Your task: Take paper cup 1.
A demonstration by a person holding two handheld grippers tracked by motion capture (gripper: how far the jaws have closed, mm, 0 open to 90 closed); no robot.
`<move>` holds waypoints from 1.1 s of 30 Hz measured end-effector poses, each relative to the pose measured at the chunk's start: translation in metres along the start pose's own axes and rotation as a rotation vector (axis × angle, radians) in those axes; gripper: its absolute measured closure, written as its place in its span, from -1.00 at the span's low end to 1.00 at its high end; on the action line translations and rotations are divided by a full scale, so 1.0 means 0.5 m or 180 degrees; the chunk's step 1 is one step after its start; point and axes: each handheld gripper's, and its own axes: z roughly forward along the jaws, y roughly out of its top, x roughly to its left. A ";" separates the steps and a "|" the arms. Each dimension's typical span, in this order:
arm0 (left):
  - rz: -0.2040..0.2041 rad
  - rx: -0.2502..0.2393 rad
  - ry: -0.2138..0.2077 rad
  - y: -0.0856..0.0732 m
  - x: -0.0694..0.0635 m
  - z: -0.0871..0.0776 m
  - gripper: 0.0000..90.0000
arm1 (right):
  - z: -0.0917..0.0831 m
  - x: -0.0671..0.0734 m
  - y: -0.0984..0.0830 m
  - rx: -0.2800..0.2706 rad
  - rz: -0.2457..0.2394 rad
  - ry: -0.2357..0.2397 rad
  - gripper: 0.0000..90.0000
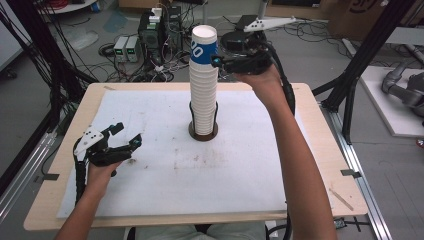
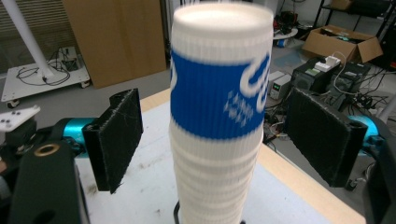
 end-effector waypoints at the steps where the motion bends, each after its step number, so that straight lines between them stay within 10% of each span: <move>1: -0.0006 -0.0004 0.0003 0.000 0.000 0.000 -0.68 | 0.007 -0.001 0.010 0.0008 -0.0001 -0.0017 -0.56; 14: 0.0008 0.0018 0.0028 -0.001 0.002 0.001 -0.68 | 0.077 -0.003 0.073 0.0129 0.0065 -0.0042 -0.38; 33: -0.0031 0.0032 0.0005 -0.003 0.001 0.003 -0.67 | 0.041 0.004 0.111 -0.0161 0.0056 -0.0089 -0.30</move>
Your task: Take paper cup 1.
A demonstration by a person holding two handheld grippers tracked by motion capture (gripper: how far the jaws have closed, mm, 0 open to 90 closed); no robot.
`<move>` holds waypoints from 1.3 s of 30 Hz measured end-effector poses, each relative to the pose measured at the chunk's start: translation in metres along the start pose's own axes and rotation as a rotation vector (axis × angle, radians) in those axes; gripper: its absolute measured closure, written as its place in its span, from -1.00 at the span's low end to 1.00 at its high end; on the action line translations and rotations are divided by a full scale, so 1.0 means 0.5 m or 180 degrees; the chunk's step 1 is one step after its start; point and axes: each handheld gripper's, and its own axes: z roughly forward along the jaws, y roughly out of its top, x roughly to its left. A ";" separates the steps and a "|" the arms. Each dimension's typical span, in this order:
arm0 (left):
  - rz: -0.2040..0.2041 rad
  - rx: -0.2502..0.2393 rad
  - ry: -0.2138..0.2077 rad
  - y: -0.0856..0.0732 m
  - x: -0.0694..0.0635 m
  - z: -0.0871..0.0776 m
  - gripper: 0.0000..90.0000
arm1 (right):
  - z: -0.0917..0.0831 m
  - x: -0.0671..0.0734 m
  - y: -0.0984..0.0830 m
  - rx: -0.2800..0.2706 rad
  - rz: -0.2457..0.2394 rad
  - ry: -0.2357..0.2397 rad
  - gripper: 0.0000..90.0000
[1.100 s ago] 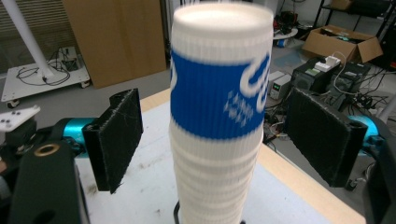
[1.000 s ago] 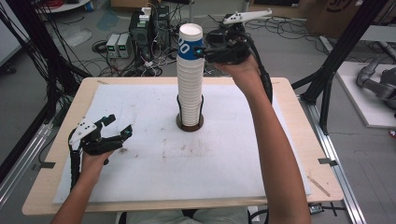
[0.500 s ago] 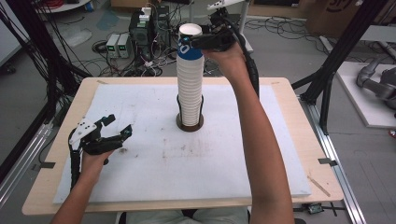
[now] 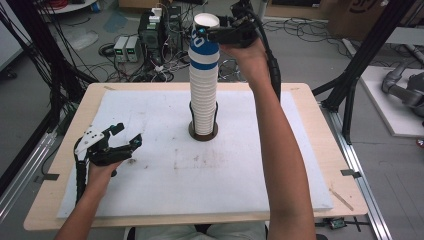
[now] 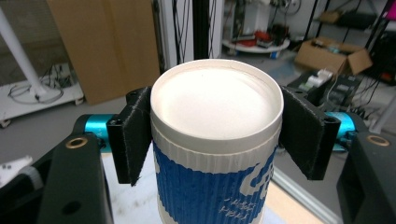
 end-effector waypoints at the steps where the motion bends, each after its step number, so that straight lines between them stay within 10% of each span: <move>1: -0.0001 -0.0001 -0.0002 0.000 0.000 0.000 -0.67 | -0.004 0.002 0.006 -0.0044 -0.0006 -0.0002 -0.30; 13: -0.0022 -0.0054 -0.0084 0.001 -0.001 0.000 -0.67 | -0.090 0.005 0.050 -0.0545 -0.0018 -0.0122 -0.30; 22: -0.0034 -0.0043 -0.0176 -0.001 -0.006 0.004 -0.67 | -0.169 -0.003 0.036 -0.0581 -0.0126 -0.0268 -0.30; 30: -0.0024 -0.0043 -0.0211 0.000 -0.010 0.005 -0.67 | -0.263 -0.012 -0.028 -0.0533 -0.0220 -0.0382 -0.30; 39: -0.0022 -0.0063 -0.0263 -0.002 -0.020 0.009 -0.67 | -0.282 -0.016 -0.156 -0.0312 -0.0148 -0.0318 -0.30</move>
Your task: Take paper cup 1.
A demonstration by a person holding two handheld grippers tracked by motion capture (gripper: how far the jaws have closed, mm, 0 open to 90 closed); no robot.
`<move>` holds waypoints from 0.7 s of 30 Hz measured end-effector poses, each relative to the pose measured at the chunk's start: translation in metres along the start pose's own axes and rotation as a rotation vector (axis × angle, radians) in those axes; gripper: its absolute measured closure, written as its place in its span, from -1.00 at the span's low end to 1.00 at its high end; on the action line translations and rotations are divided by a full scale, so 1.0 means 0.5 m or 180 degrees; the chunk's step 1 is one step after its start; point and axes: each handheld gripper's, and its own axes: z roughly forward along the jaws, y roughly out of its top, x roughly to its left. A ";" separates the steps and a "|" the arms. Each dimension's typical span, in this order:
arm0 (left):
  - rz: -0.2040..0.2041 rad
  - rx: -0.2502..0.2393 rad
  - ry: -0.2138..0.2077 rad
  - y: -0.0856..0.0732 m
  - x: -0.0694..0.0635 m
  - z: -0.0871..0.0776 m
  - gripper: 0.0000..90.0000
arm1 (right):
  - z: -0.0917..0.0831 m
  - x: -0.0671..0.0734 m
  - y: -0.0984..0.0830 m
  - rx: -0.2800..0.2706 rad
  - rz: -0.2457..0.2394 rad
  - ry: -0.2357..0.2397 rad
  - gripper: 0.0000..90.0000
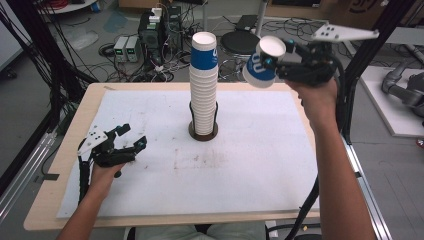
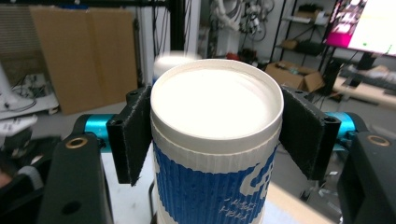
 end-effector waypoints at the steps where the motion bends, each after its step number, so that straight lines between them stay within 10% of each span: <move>1: 0.0000 0.0000 0.0000 0.000 0.000 0.000 -0.67 | 0.000 0.000 0.000 0.0000 0.0000 0.0000 -0.30; 21: 0.0096 0.0063 0.0005 -0.007 -0.007 0.007 -0.67 | 0.027 0.043 -0.288 0.0271 0.0280 0.0183 -0.30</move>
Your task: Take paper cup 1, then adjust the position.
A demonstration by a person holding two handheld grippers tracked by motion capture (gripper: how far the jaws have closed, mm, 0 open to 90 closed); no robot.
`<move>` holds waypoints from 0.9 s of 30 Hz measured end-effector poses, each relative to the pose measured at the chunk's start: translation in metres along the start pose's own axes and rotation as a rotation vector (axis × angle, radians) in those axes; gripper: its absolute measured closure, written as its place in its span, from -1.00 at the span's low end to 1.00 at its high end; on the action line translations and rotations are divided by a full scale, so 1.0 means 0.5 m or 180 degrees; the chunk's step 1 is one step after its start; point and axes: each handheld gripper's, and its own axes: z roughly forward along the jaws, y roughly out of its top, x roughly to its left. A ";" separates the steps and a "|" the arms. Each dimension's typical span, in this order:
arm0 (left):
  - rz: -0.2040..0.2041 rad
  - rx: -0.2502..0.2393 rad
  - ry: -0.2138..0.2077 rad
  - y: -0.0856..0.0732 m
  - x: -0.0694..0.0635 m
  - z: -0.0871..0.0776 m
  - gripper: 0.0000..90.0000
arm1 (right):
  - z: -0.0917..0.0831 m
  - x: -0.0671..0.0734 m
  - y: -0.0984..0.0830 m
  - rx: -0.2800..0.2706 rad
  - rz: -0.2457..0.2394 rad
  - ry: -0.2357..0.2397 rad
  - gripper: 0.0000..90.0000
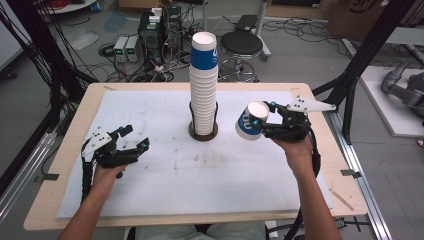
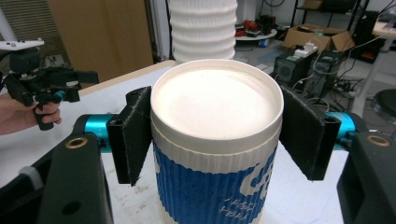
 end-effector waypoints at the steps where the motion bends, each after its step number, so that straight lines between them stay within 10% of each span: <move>1: -0.0019 0.0012 -0.0011 0.000 -0.001 0.001 -0.67 | 0.003 0.000 -0.008 0.0008 0.0003 -0.0009 -0.30; 16: -0.0030 0.0002 -0.0075 0.007 -0.010 0.006 -0.68 | 0.018 0.020 -0.071 0.0092 -0.0009 0.0059 -0.30; 27: 0.0008 -0.0039 -0.0384 0.009 -0.026 0.018 -0.68 | 0.015 0.023 -0.089 0.0148 -0.0011 0.0076 -0.30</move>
